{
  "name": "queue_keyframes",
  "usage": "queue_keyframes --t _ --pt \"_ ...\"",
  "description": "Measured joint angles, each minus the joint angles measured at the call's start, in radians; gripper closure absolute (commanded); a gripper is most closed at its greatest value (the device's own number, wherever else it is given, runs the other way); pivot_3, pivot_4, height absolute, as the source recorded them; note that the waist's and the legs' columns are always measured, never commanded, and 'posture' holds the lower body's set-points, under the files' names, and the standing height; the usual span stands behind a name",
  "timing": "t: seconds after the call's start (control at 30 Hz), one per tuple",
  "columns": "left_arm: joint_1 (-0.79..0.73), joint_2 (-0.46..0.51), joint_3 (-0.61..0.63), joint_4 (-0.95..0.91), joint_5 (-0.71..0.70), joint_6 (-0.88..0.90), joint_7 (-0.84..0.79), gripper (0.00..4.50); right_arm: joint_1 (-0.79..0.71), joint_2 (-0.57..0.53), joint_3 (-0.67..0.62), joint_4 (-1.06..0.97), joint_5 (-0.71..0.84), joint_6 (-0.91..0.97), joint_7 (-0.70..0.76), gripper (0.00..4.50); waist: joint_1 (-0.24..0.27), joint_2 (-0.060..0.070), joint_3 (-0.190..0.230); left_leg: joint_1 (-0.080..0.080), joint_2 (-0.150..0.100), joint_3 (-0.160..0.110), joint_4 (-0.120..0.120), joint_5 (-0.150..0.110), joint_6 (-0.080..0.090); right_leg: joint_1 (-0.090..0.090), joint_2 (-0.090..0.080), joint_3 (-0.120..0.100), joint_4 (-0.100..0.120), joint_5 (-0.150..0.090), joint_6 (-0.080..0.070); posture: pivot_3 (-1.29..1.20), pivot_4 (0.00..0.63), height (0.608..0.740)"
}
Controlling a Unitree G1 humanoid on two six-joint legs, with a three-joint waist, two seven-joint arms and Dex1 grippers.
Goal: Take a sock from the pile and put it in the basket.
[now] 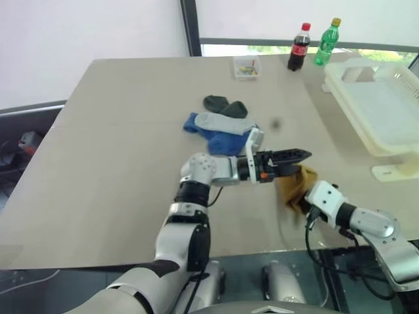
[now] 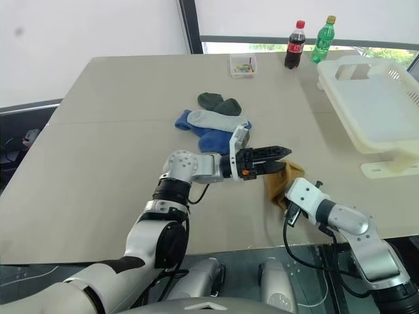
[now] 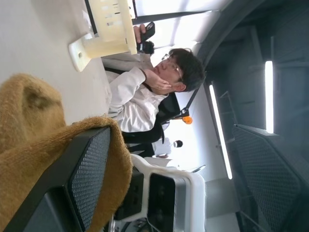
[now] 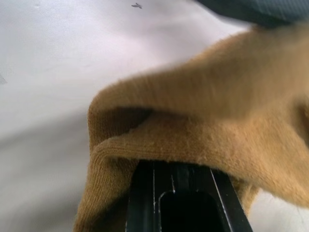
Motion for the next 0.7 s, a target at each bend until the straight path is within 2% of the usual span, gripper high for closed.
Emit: queue_keyframes --t 0.2,0.37,0.4,0.43,0.5,0.57,0.6,0.67,0.7 --pt "-0.009 -0.004 -0.151 0.083 0.108 -0.096 -0.059 0.18 0.014 -0.016 -0.005 -0.039 -0.029 0.015 -0.002 4.50 0.003 0.000 0.000 0.000 0.000 0.000 0.000 0.000 0.000 0.000 0.000 0.000 0.000 0.000 0.000 0.00 0.150 0.740" --pt "-0.034 -0.008 -0.189 0.157 0.141 -0.159 -0.107 0.18 0.050 -0.073 -0.019 -0.110 -0.030 0.054 0.023 4.50 0.010 0.000 0.000 0.000 0.000 -0.001 0.000 0.000 0.000 0.001 0.000 -0.001 -0.001 0.000 0.000 0.00 0.150 0.740" --pt "-0.045 -0.007 -0.201 0.173 0.151 -0.174 -0.121 0.00 0.065 -0.089 -0.030 -0.136 -0.022 0.073 0.032 3.93 0.010 0.000 0.000 0.000 -0.001 -0.002 0.000 0.000 0.000 0.002 -0.001 -0.002 -0.002 0.000 0.000 0.00 0.150 0.740" --pt "-0.048 -0.007 -0.207 0.180 0.158 -0.181 -0.132 0.00 0.075 -0.096 -0.042 -0.155 -0.010 0.087 0.039 3.69 0.010 0.000 0.000 0.001 -0.001 -0.002 0.000 0.000 0.000 0.003 -0.001 -0.002 -0.002 0.000 0.000 0.00 0.150 0.740" --pt "-0.048 -0.007 -0.230 0.185 0.172 -0.198 -0.157 0.00 0.110 -0.104 -0.088 -0.205 0.030 0.138 0.050 2.76 0.010 0.000 0.000 0.002 -0.001 -0.003 0.000 0.000 0.000 0.006 -0.001 -0.004 -0.003 0.000 0.001 0.00 0.150 0.740" --pt "-0.047 -0.002 -0.241 0.178 0.185 -0.204 -0.188 0.00 0.154 -0.095 -0.171 -0.283 0.107 0.231 0.048 1.75 0.010 0.000 0.000 0.001 -0.001 -0.004 0.000 0.000 0.000 0.006 -0.001 -0.006 -0.004 0.000 0.001 0.00 0.150 0.740" --pt "-0.046 0.001 -0.251 0.172 0.189 -0.204 -0.201 0.00 0.173 -0.085 -0.212 -0.316 0.143 0.272 0.047 1.46 0.010 0.000 0.000 0.001 -0.001 -0.005 0.000 0.000 0.000 0.006 -0.002 -0.006 -0.004 0.000 0.001 0.00 0.150 0.740" --pt "-0.026 0.012 -0.276 0.132 0.202 -0.208 -0.232 0.00 0.199 -0.062 -0.290 -0.385 0.223 0.364 0.035 0.40 0.009 0.000 0.000 0.001 0.000 -0.005 0.000 0.000 0.001 0.006 -0.002 -0.006 -0.005 0.000 0.001 0.00 0.150 0.740" --pt "0.000 0.028 -0.293 0.088 0.202 -0.214 -0.255 0.00 0.211 -0.044 -0.342 -0.424 0.282 0.430 0.022 0.17 0.009 0.000 0.000 0.000 0.000 -0.005 0.000 0.000 0.001 0.006 -0.002 -0.006 -0.005 0.000 0.000 0.00 0.150 0.740"
